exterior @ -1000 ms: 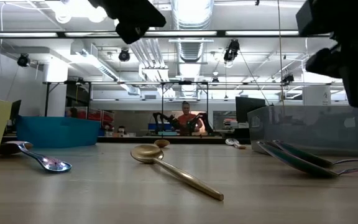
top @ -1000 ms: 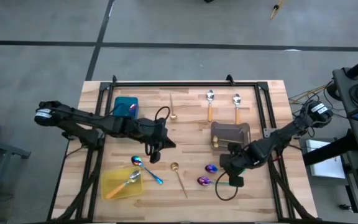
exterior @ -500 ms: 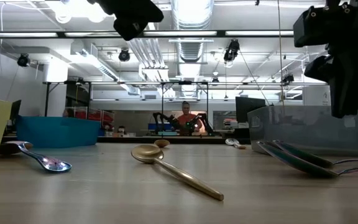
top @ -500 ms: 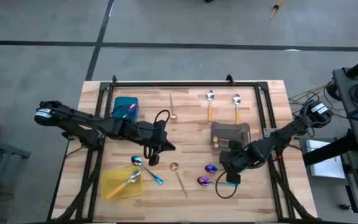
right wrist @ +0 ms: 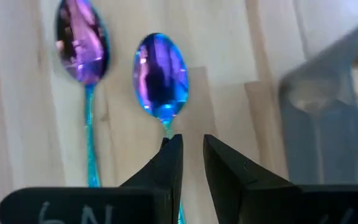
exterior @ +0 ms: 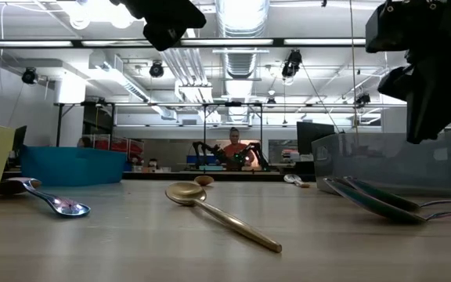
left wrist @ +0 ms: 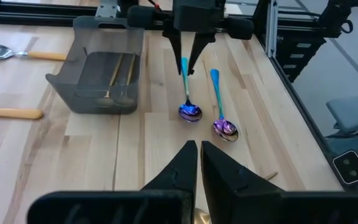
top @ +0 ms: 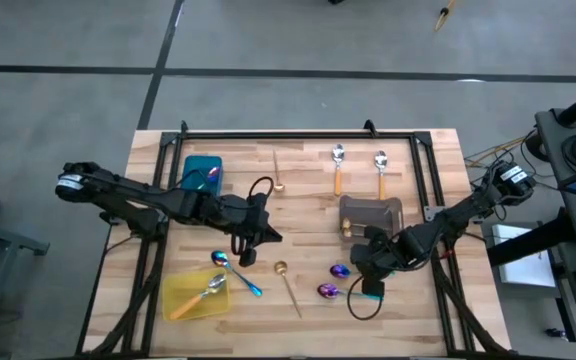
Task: Sort silverware by color (type)
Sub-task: Put the blue spoon into the blue bin
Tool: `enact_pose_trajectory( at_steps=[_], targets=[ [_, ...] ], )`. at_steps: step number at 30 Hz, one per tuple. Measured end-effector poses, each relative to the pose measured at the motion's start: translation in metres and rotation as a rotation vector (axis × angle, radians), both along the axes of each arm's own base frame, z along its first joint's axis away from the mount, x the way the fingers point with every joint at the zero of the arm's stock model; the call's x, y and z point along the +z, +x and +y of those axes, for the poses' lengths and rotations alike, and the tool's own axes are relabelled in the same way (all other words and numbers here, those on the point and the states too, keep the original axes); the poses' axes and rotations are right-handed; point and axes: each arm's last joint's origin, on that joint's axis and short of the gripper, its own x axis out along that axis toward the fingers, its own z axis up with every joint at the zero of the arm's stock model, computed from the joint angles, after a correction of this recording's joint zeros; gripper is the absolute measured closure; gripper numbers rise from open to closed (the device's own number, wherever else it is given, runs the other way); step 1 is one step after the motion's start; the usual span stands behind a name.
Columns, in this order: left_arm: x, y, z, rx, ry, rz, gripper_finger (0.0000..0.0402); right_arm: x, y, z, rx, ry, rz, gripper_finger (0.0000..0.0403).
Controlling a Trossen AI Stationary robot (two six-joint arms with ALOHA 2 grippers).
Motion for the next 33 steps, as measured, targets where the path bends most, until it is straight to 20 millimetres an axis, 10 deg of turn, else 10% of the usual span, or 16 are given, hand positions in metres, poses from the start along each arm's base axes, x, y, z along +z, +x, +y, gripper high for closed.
enact_pose_trajectory(
  at_steps=[33],
  targets=[
    [0.0, 0.0, 0.0, -0.006, 0.012, -0.002, 0.0397, -0.023, 0.026, 0.013, 0.022, -0.048, -0.093, 0.0273]
  ],
)
